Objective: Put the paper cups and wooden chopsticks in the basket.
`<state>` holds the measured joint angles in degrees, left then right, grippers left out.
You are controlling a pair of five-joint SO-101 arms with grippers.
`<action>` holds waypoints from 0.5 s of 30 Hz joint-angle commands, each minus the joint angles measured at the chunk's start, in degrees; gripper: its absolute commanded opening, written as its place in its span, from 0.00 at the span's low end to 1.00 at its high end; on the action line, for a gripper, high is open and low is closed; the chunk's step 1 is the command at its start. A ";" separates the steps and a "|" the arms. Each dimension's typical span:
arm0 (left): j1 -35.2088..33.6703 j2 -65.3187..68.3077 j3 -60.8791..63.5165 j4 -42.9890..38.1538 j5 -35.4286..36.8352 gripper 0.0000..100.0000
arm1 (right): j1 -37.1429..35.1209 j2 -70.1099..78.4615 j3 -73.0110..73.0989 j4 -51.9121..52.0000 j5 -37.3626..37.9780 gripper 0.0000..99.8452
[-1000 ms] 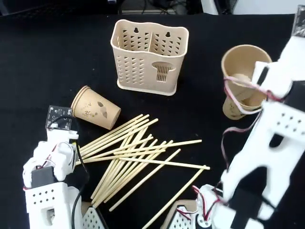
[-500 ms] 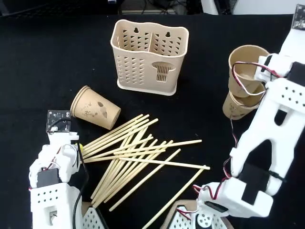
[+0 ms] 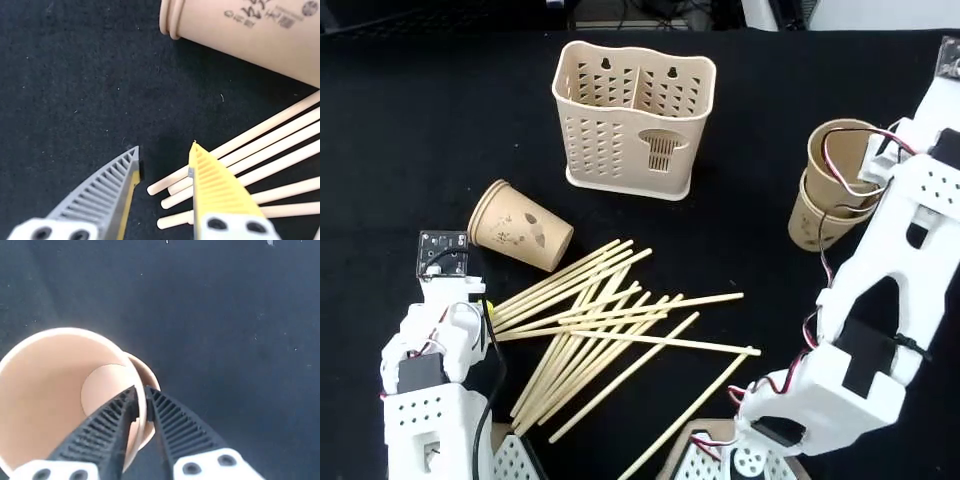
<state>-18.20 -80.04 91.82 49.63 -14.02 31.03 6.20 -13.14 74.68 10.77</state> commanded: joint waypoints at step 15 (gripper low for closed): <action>0.75 -0.62 -0.13 -0.97 0.35 0.17 | -0.09 -3.30 -7.34 4.84 0.00 0.16</action>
<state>-18.20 -80.04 91.82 49.63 -14.02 31.03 6.20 -14.90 77.67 10.77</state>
